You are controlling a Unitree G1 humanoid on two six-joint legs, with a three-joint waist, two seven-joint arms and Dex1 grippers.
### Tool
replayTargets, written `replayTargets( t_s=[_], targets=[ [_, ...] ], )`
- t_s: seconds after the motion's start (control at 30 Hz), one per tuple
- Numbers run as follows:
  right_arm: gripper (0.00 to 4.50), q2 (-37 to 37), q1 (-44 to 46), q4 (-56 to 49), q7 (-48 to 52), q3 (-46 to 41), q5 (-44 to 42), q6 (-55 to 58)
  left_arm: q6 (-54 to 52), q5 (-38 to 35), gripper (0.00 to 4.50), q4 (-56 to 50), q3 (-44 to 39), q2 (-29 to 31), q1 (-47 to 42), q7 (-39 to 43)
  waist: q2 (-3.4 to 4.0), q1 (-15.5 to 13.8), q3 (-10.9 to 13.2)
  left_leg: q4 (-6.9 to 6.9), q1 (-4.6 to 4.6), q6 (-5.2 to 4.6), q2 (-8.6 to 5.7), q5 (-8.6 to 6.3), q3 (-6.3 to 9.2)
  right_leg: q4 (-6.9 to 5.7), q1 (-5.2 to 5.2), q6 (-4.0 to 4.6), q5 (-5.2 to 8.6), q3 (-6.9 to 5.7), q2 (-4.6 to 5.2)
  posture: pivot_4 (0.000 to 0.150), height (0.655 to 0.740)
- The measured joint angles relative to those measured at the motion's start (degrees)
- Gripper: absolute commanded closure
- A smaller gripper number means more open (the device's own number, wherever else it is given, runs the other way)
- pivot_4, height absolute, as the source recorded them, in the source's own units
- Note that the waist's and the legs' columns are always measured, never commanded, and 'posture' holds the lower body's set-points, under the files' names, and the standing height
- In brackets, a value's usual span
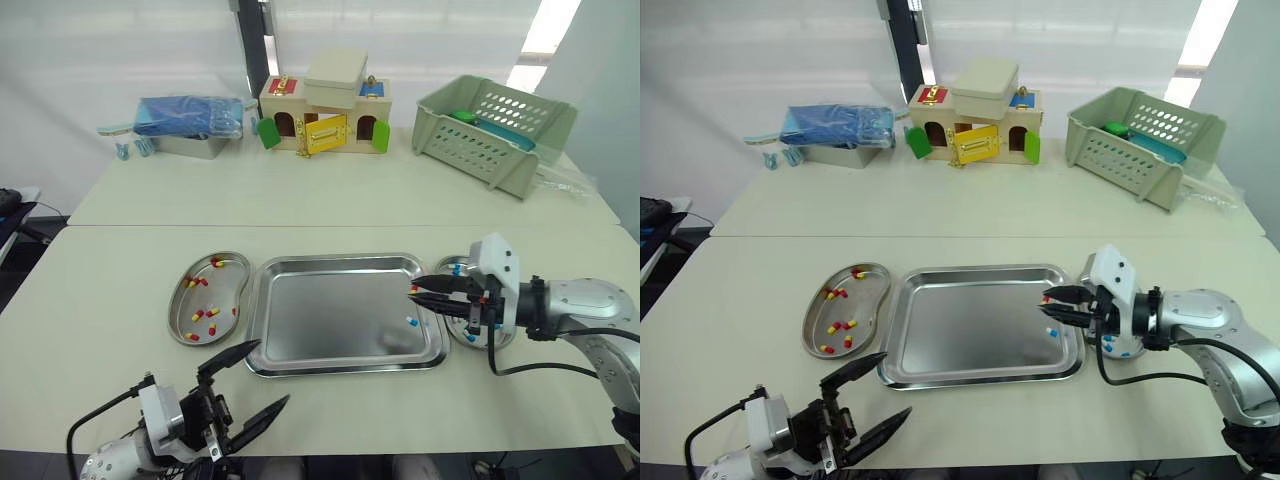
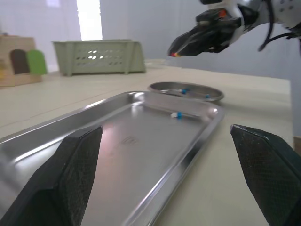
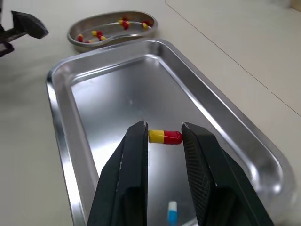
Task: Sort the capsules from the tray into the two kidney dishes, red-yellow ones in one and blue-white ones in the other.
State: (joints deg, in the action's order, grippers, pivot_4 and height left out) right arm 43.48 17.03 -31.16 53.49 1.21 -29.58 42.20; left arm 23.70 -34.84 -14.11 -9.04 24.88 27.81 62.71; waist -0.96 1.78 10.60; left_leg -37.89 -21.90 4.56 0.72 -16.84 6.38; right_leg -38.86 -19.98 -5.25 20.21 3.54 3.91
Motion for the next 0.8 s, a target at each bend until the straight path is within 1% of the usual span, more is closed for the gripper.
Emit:
replayTargets(
  t_s=[0.1,0.2,0.33,0.5,0.63,0.7,0.73,0.8],
  targets=[
    [3.28,-3.42,2.61,2.76,0.02,9.30,4.62,-3.19,0.44,0.87,0.00,-1.71,-0.33,-0.69,3.19,-1.25,0.00,0.10,0.00,0.00,0.05,0.00,0.01,0.00,-0.02,-0.08,-0.03,0.00,0.00,0.01,-0.01,0.150,0.7400],
    [3.28,-9.76,7.32,10.18,-1.21,17.35,10.58,-7.18,0.58,1.72,0.00,-2.12,-0.25,-1.53,3.72,-2.35,0.01,0.26,0.00,0.00,0.08,0.01,0.02,0.01,0.01,-0.14,-0.06,0.02,-0.01,0.01,-0.07,0.150,0.7400],
    [3.28,-12.76,11.88,18.96,-1.60,21.23,15.41,-11.00,0.59,2.65,0.00,-2.43,-0.32,-1.65,2.98,-4.17,0.01,0.02,0.01,0.00,0.01,0.01,0.01,0.01,0.01,-0.07,-0.11,0.02,-0.01,0.00,-0.05,0.150,0.7400],
    [3.28,-12.82,13.08,24.14,-0.32,22.69,18.86,-13.79,0.55,3.60,0.00,-2.44,-0.37,-1.89,2.90,-6.15,0.02,0.12,0.01,0.02,0.00,0.01,0.02,0.01,0.01,-0.09,-0.15,0.02,-0.01,0.02,-0.05,0.150,0.7400],
    [2.56,-13.28,13.06,24.88,0.68,22.96,19.48,-14.27,0.43,3.74,0.00,-2.71,-0.37,-1.91,2.92,-7.22,0.02,0.23,0.01,0.02,0.01,0.01,0.02,0.01,0.01,-0.11,-0.15,0.02,-0.01,0.02,-0.07,0.150,0.7400],
    [1.96,-13.56,13.06,24.91,1.10,22.95,19.52,-14.28,0.07,3.75,0.00,-3.49,-0.37,-1.29,2.97,-7.35,0.02,0.23,0.01,0.02,0.01,0.01,0.02,0.01,0.01,-0.11,-0.15,0.02,-0.01,0.02,-0.07,0.150,0.7400],
    [1.82,-13.67,13.06,24.91,1.22,22.95,19.50,-14.28,-0.04,3.73,0.00,-3.61,-0.38,-1.01,2.97,-7.40,0.02,0.22,0.01,0.02,0.01,0.01,0.02,0.01,0.01,-0.11,-0.15,0.02,-0.01,0.02,-0.06,0.150,0.7400],
    [1.25,-14.00,12.85,24.77,1.56,22.50,19.20,-14.25,-1.01,3.57,0.00,-3.75,-0.41,0.05,2.66,-7.50,0.02,0.22,0.01,0.02,0.00,0.01,0.02,0.01,0.02,-0.11,-0.15,0.02,-0.01,0.02,-0.07,0.150,0.7400]
  ],
)
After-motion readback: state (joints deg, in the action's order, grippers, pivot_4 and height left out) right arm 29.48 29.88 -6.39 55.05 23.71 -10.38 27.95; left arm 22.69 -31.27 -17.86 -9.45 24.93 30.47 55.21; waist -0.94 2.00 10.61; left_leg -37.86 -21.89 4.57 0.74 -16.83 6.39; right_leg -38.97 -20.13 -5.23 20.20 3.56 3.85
